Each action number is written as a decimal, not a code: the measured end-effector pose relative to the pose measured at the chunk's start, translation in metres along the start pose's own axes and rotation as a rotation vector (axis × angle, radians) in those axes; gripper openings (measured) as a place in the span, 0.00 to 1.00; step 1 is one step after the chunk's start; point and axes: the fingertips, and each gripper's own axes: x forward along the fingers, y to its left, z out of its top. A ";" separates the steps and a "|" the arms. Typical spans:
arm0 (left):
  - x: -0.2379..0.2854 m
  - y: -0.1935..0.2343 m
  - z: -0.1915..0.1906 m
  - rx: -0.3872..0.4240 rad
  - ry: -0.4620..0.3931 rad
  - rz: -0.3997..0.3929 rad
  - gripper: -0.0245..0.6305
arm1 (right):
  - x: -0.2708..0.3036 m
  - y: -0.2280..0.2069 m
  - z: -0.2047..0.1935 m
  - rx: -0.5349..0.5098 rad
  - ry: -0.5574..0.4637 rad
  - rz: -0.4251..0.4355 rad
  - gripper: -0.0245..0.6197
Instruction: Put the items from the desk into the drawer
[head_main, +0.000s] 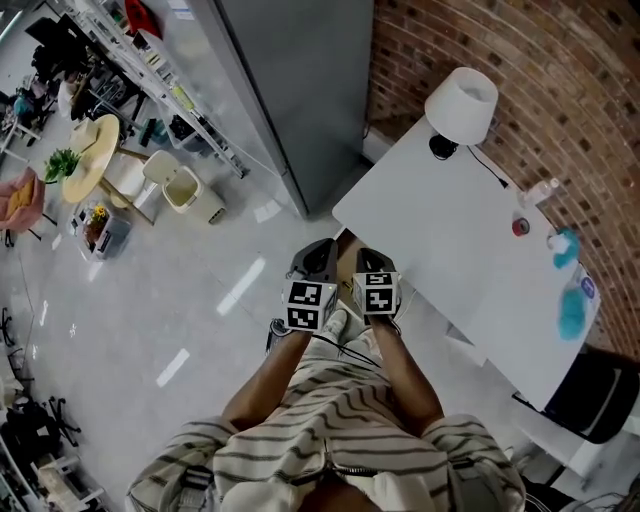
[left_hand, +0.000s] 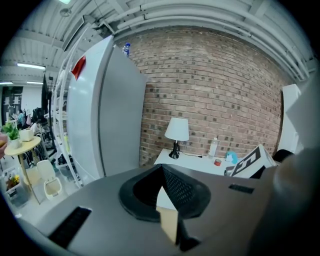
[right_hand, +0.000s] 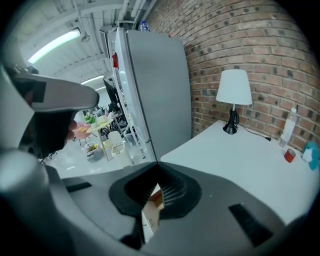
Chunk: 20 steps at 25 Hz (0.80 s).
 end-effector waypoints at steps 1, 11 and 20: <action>-0.002 -0.002 0.003 0.001 -0.006 0.000 0.03 | -0.005 0.000 0.005 0.005 -0.016 0.000 0.06; -0.007 -0.017 0.044 0.044 -0.066 -0.017 0.03 | -0.056 -0.013 0.077 0.011 -0.195 -0.030 0.06; -0.006 -0.040 0.093 0.091 -0.159 -0.060 0.03 | -0.101 -0.021 0.135 0.014 -0.363 -0.048 0.06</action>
